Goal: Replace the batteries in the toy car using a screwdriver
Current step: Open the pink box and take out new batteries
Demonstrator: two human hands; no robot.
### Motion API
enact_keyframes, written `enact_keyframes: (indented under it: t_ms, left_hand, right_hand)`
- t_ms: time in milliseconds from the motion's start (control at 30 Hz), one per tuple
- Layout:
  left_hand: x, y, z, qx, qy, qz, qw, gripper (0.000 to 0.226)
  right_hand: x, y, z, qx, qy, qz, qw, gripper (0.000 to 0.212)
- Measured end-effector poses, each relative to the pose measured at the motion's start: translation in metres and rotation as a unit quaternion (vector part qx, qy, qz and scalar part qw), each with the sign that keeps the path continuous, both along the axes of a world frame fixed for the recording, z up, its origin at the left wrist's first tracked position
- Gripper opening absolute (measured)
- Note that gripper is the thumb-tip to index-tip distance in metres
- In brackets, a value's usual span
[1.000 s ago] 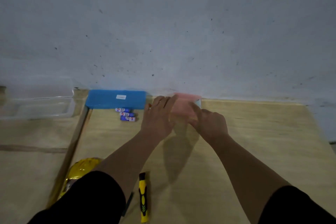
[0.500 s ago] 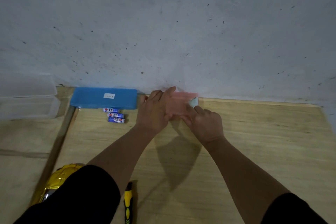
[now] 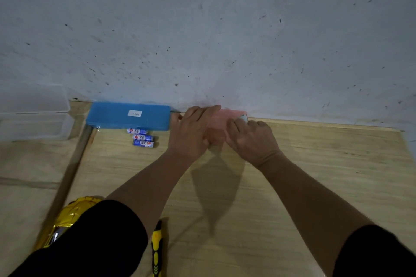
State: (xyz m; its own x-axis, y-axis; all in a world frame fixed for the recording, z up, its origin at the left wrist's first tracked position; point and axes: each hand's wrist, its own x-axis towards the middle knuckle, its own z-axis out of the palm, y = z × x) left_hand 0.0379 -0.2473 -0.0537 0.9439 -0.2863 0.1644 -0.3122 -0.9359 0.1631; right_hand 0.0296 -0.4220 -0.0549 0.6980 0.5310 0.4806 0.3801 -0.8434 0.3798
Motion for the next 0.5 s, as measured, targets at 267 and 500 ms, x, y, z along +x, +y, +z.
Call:
enact_keyframes:
  t_ms: [267, 500]
  left_hand:
    - [-0.013, 0.003, -0.010, -0.001, -0.112, -0.026, 0.993, 0.095]
    - [0.004, 0.005, 0.016, 0.023, 0.019, -0.024, 0.999, 0.120]
  right_hand:
    - [0.019, -0.010, 0.021, 0.071, -0.027, -0.010, 0.997, 0.021]
    - [0.020, -0.001, 0.017, 0.191, -0.030, 0.013, 0.981, 0.041]
